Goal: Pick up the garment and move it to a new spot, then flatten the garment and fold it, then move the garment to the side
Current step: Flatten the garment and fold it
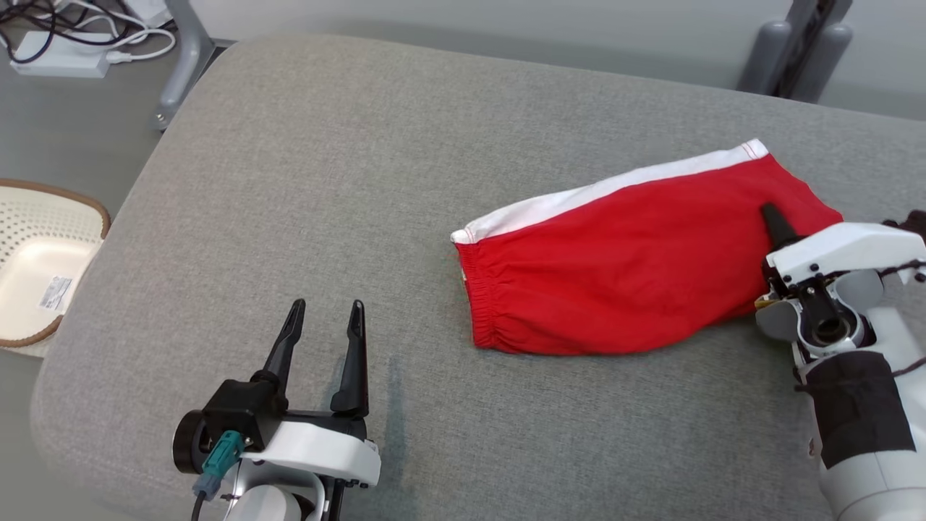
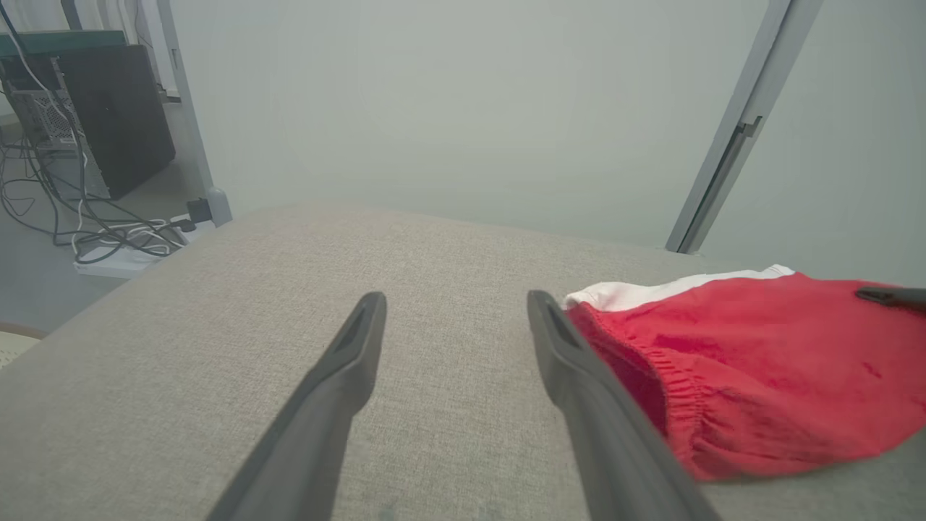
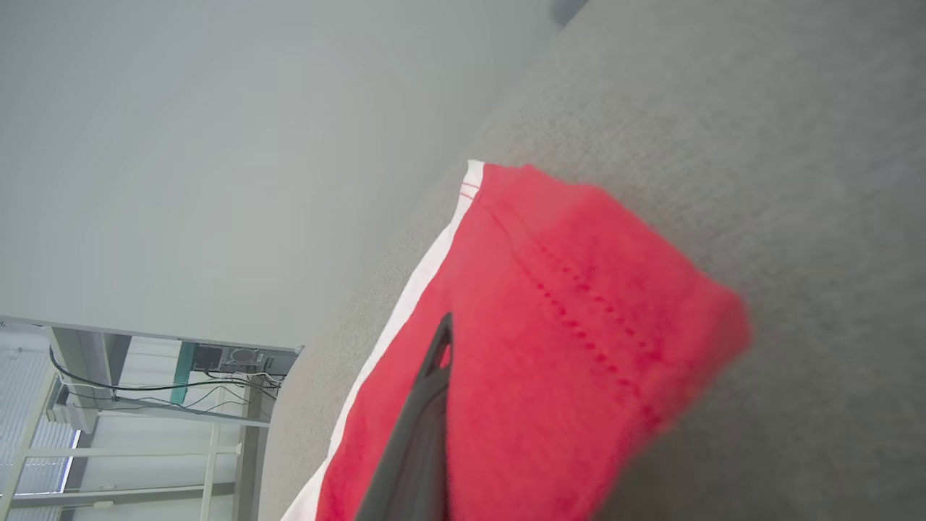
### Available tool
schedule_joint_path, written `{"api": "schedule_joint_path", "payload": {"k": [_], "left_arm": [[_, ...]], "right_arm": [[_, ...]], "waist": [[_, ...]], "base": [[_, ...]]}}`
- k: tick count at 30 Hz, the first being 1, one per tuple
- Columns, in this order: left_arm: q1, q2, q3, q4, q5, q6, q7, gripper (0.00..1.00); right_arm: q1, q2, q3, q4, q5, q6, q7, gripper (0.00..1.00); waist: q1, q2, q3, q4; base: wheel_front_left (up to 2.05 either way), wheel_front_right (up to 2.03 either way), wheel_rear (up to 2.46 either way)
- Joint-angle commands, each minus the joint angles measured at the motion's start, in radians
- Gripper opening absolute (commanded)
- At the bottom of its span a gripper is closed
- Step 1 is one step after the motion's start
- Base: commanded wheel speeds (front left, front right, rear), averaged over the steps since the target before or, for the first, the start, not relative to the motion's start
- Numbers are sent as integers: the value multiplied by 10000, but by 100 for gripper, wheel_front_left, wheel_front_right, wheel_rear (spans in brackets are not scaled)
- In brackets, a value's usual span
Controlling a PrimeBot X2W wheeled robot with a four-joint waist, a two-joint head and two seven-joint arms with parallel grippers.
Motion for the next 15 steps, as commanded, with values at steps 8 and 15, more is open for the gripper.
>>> {"api": "schedule_joint_path", "payload": {"k": [8,15], "left_arm": [[145,37,133,58,121,-37,-11,100],[377,32,237,20,102,-21,-11,100]], "right_arm": [[994,-98,-199,-320,447,4,-1366,0],[1666,-304,-1088,413,-131,3,-2861,0]], "waist": [[0,0,-516,-550],[0,0,-939,-960]], "base": [[0,0,0],[0,0,0]]}}
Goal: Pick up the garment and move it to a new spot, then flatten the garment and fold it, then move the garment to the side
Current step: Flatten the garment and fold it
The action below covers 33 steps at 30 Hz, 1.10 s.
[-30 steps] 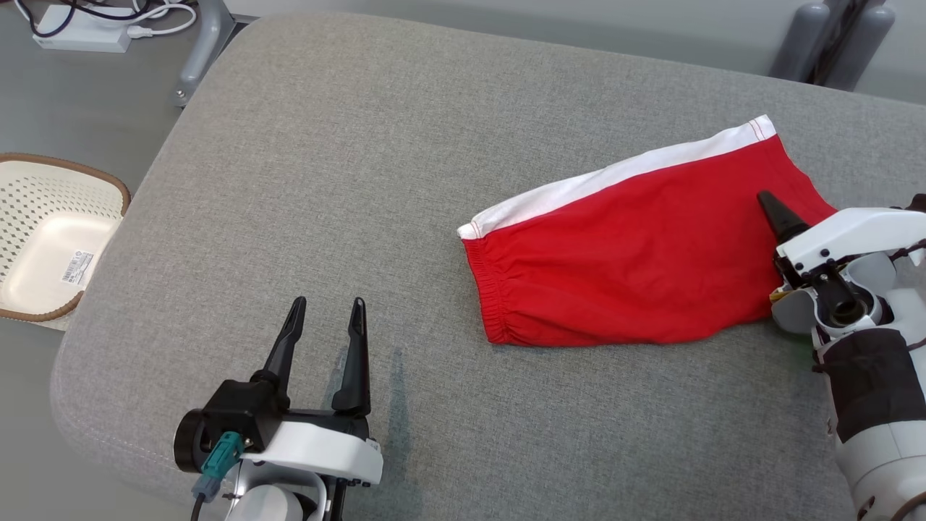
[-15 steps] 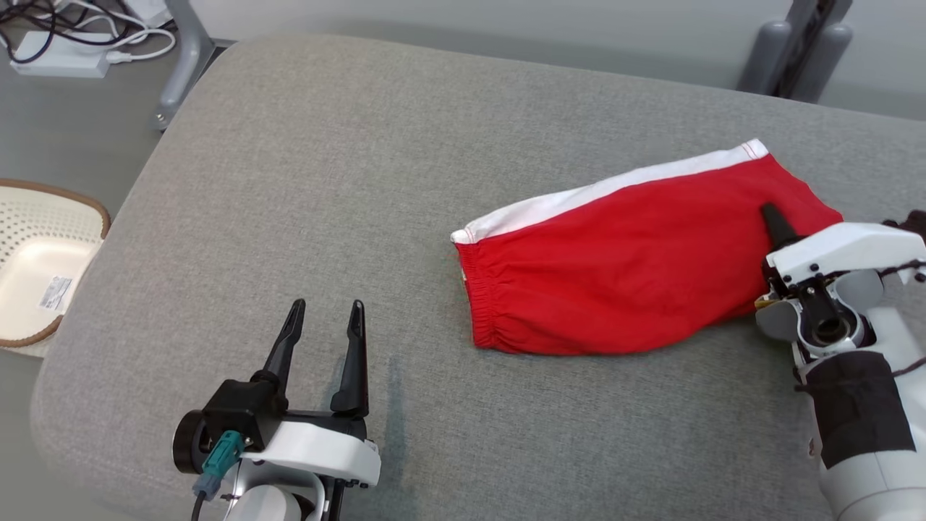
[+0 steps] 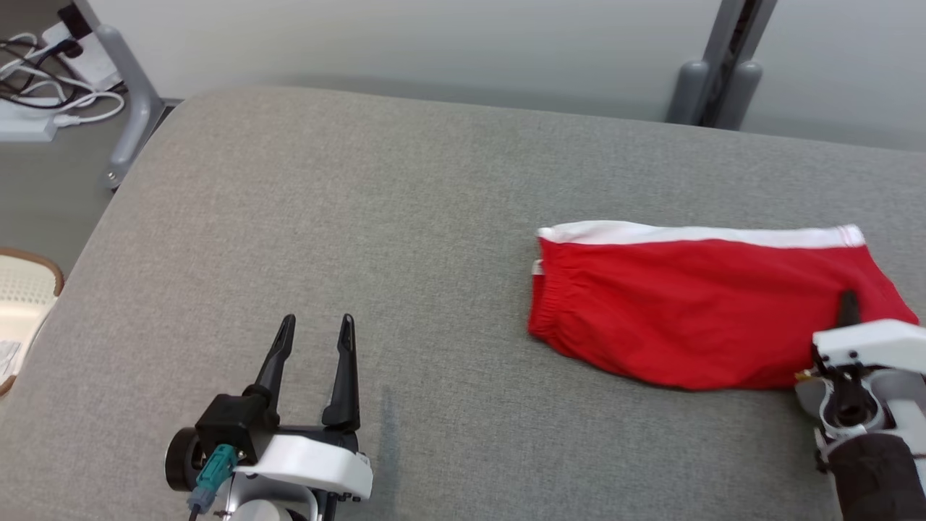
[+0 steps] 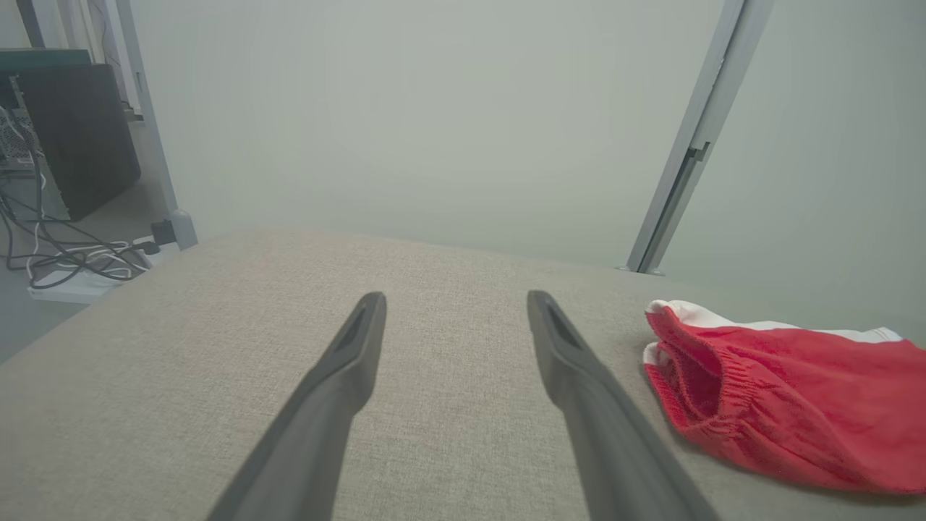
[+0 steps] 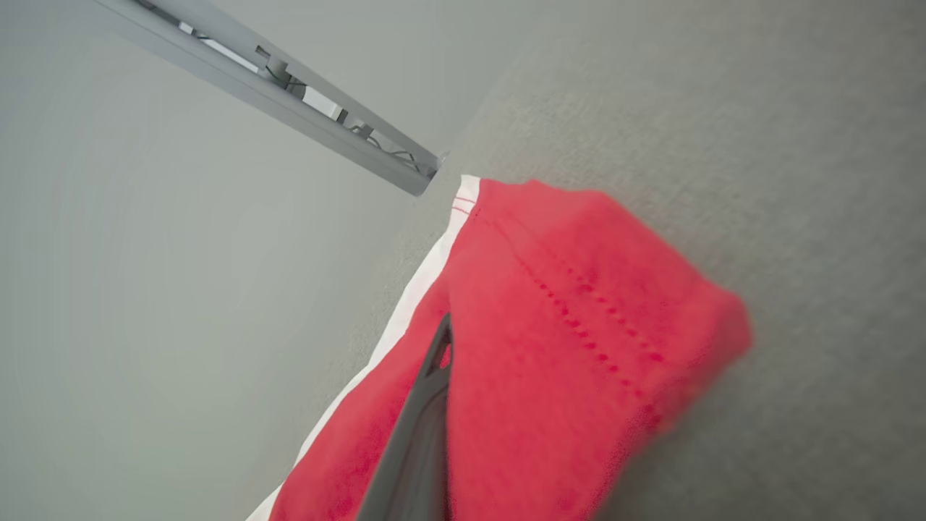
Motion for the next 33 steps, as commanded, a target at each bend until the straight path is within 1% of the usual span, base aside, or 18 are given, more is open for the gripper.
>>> {"api": "schedule_joint_path", "payload": {"k": [1,6,12,14,15,17,22,23,29,33], "left_arm": [[123,30,35,-4,9,15,-11,100],[268,35,72,-51,2,27,-11,100],[273,35,114,-68,97,-9,-11,100],[277,36,134,-55,163,-14,-11,100],[277,36,134,-55,163,-14,-11,100],[258,33,93,-27,399,-47,-11,100],[327,36,-5,-1,484,-78,-11,100],[327,36,-5,-1,484,-78,-11,100],[422,41,-72,20,739,-28,-11,100],[480,33,-86,17,716,3,-11,100]], "right_arm": [[258,-156,-326,206,-39,4,-286,0],[504,-180,-886,738,-339,4,-575,0],[351,-143,-882,861,-744,4,-660,0],[170,-97,-679,739,-1126,4,-712,0],[170,-97,-679,739,-1126,4,-712,0],[8,-81,-343,494,-1648,4,-803,0],[-255,15,461,-272,-2427,4,-873,0],[-255,15,461,-272,-2427,4,-873,0],[-123,64,2154,-1604,-3053,4,-672,0],[228,67,3220,-2395,-3050,4,-409,0]], "waist": [[0,0,-194,-195],[0,0,-374,-458],[0,0,-503,-668],[0,0,-571,-730],[0,0,-571,-730],[0,0,-602,-746],[0,0,-640,-578],[0,0,-640,-578],[0,0,-715,-174],[0,0,-762,125]], "base": [[0,0,0],[0,0,0],[0,0,0],[0,0,0],[0,0,0],[0,0,0],[0,0,0],[0,0,0],[0,0,0],[0,0,0]]}}
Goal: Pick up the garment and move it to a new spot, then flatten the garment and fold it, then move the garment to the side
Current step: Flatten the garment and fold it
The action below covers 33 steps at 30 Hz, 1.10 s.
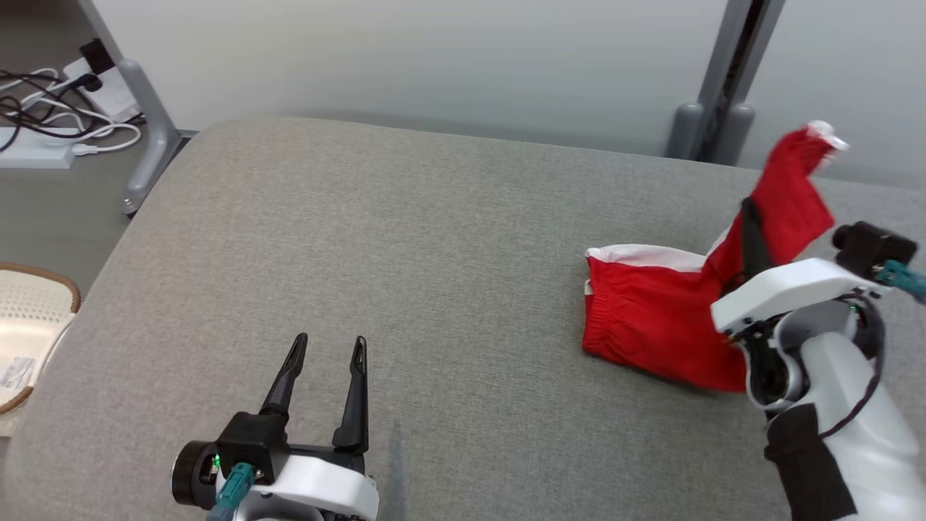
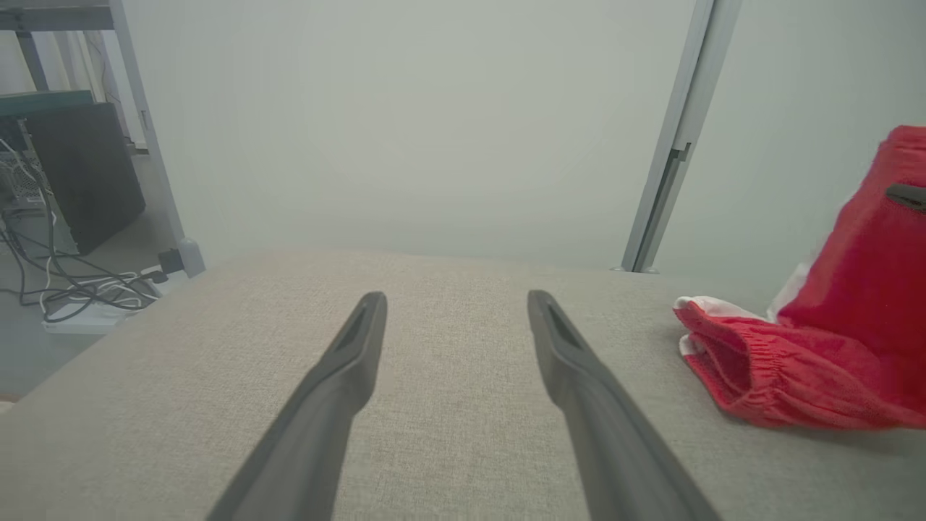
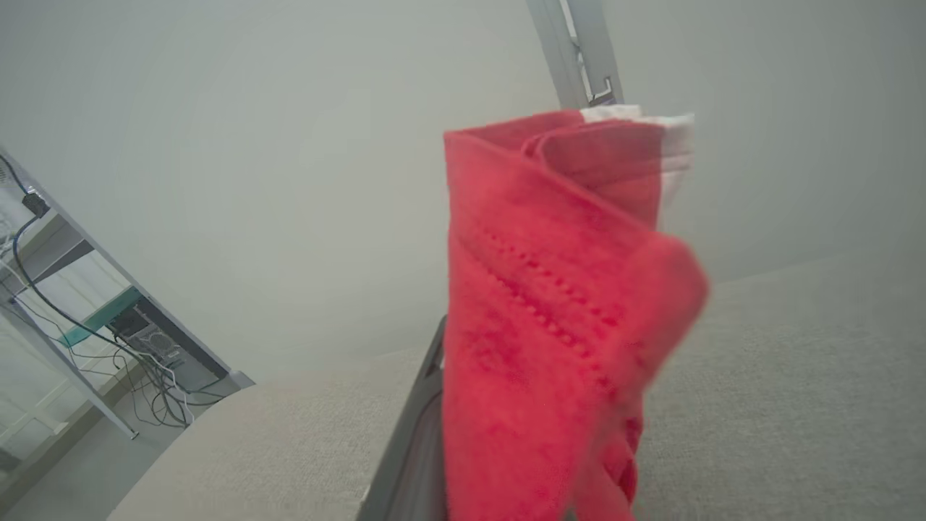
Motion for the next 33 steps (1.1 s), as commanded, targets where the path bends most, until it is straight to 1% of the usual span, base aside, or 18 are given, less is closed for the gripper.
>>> {"api": "schedule_joint_path", "payload": {"k": [1,4,7,12,21,22,23,24,27,33], "left_arm": [[82,37,34,13,-22,20,-11,100],[75,35,18,9,-76,45,-11,100],[122,35,-6,10,-125,68,-11,100],[123,35,-62,-22,-202,90,-11,100],[-62,35,-126,-70,-288,123,-11,100],[-78,37,-130,-68,-302,117,-11,100],[-89,37,-140,-64,-316,119,-11,100],[-99,35,-146,-57,-322,121,-11,100],[-129,37,-143,-14,-341,121,-11,100],[-91,35,-63,55,-289,133,-11,100]], "right_arm": [[215,-35,233,-180,91,4,97,0],[519,-48,934,-488,197,4,392,0],[791,-53,1441,-515,163,4,706,0],[1058,-50,1857,-228,72,4,1115,0],[1110,-49,2432,89,34,4,1269,0],[1090,-47,2459,162,20,4,1281,12],[1066,-44,2528,239,-13,4,1324,63],[1043,-43,2607,267,37,4,1320,100],[1024,-41,2845,161,504,4,1332,100],[1158,-42,3914,-469,1049,4,1326,100]], "waist": [[0,0,-31,155],[0,0,-31,339],[0,0,-15,494],[0,0,55,678],[0,0,335,831],[0,0,355,840],[0,0,372,847],[0,0,388,852],[0,0,407,855],[0,0,297,711]], "base": [[0,0,0],[0,0,0],[0,0,0],[0,0,0],[0,0,0],[0,0,0],[0,0,0],[0,0,0],[0,0,0],[0,0,0]]}}
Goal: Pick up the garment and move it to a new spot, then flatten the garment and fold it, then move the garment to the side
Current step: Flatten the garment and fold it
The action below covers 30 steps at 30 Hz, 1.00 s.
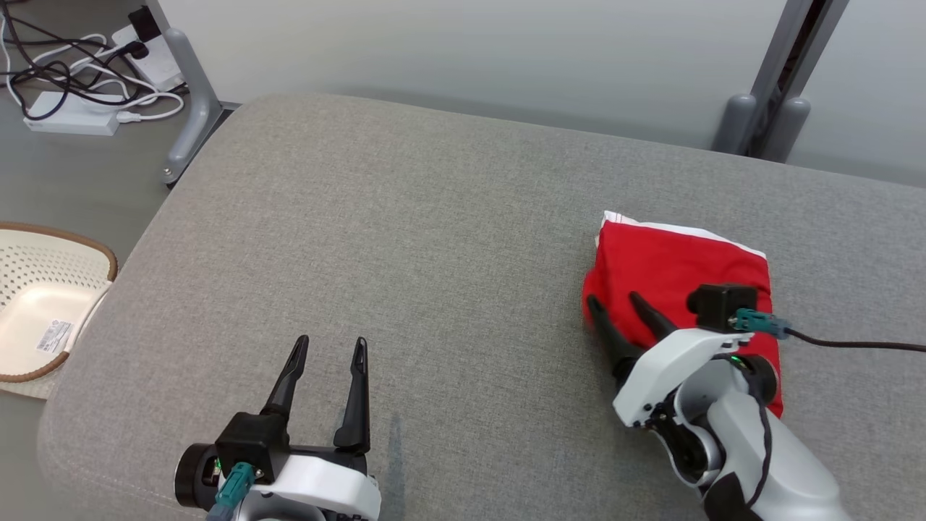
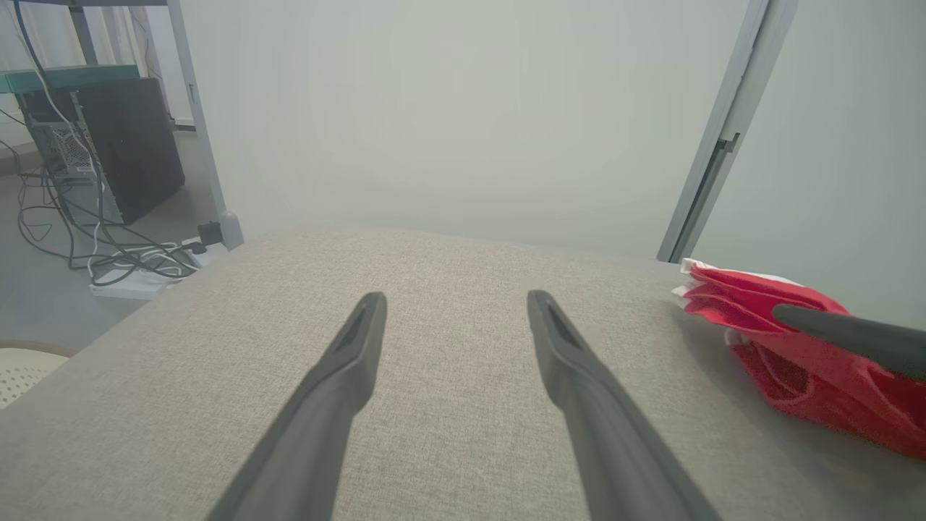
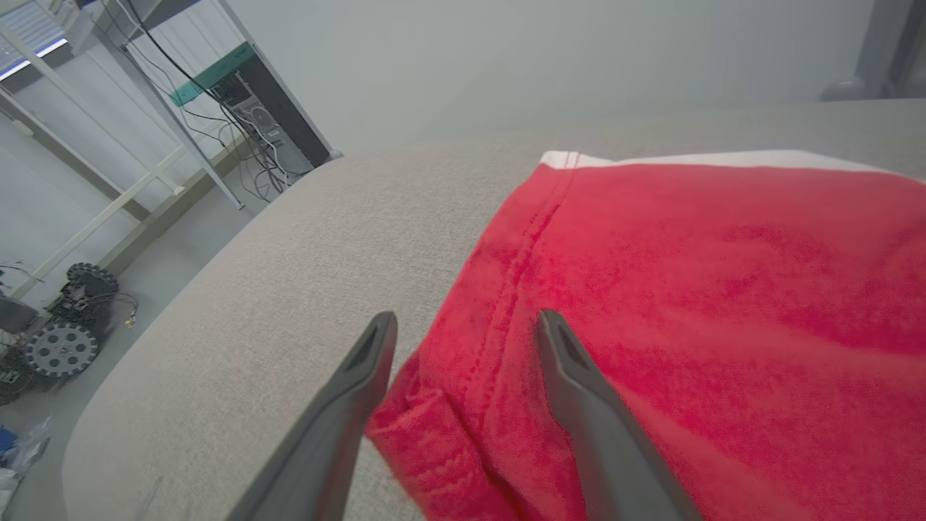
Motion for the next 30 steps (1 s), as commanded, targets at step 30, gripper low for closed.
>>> {"api": "schedule_joint_path", "payload": {"k": [30], "left_arm": [[-105,38,849,-983,117,-122,-10,100]], "right_arm": [[1327,-962,-3227,-3782,-5012,3,-1503,100]], "waist": [[0,-1,-641,-2868]], "base": [[0,0,0]]}}
